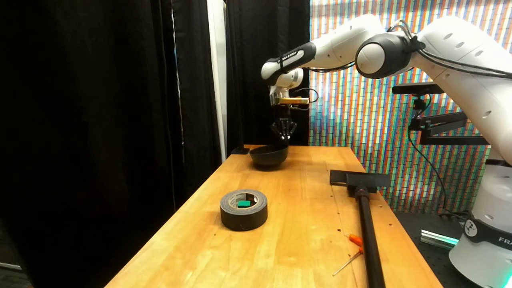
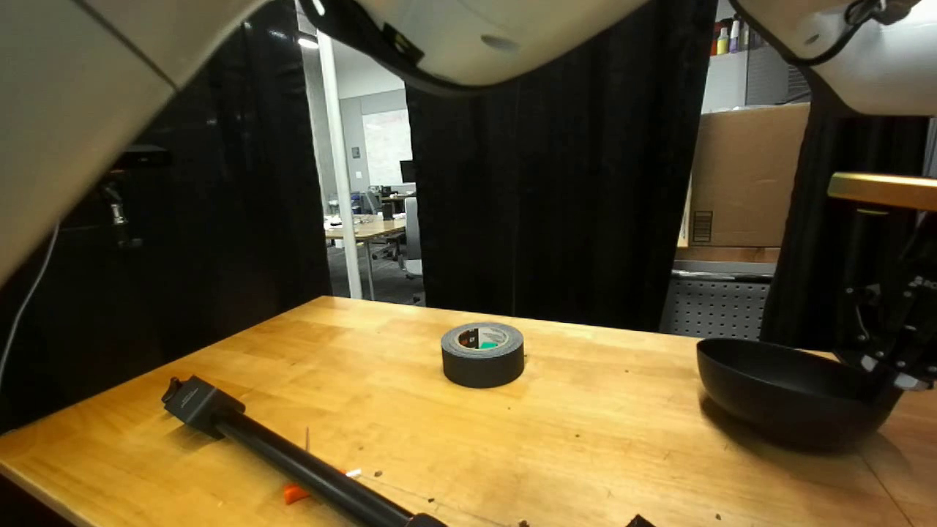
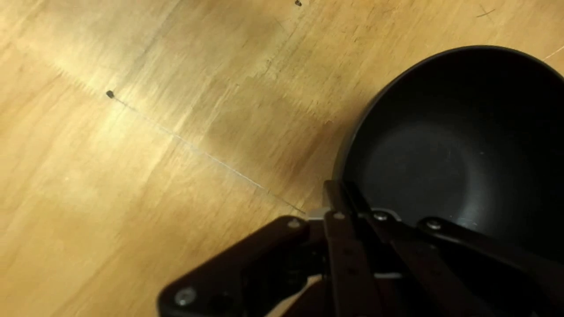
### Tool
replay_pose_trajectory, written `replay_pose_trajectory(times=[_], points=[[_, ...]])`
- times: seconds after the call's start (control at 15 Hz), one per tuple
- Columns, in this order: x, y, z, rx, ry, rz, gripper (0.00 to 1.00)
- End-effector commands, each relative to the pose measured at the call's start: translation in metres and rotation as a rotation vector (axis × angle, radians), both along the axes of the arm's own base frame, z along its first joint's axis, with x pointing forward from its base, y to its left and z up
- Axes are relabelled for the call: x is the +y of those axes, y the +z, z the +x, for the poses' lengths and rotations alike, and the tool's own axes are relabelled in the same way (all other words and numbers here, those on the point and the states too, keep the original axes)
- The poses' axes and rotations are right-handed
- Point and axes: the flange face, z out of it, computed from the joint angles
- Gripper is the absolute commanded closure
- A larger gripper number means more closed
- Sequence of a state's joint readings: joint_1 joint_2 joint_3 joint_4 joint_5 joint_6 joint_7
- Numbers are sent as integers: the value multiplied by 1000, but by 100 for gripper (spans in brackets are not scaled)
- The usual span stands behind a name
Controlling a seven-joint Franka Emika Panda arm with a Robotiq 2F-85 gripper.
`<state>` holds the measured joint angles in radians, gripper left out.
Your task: Slide the bowl to the right
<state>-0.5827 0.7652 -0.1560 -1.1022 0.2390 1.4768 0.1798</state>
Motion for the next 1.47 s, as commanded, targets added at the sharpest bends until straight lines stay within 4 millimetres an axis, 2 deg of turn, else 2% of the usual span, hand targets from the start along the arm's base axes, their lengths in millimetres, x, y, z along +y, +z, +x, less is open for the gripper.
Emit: replay_pose_trajectory(times=[0.0,0.07,0.13,0.2,0.4,0.47,1.4], points=[[-7,7,-1,-31,-43,9,97],[-6,8,-1,-33,-45,11,97],[-5,10,0,-35,-47,13,71],[-5,0,-4,-7,-17,4,96],[-4,0,-2,-10,-21,8,74],[-4,0,-2,-11,-21,9,71],[-4,0,-2,-10,-23,9,71]])
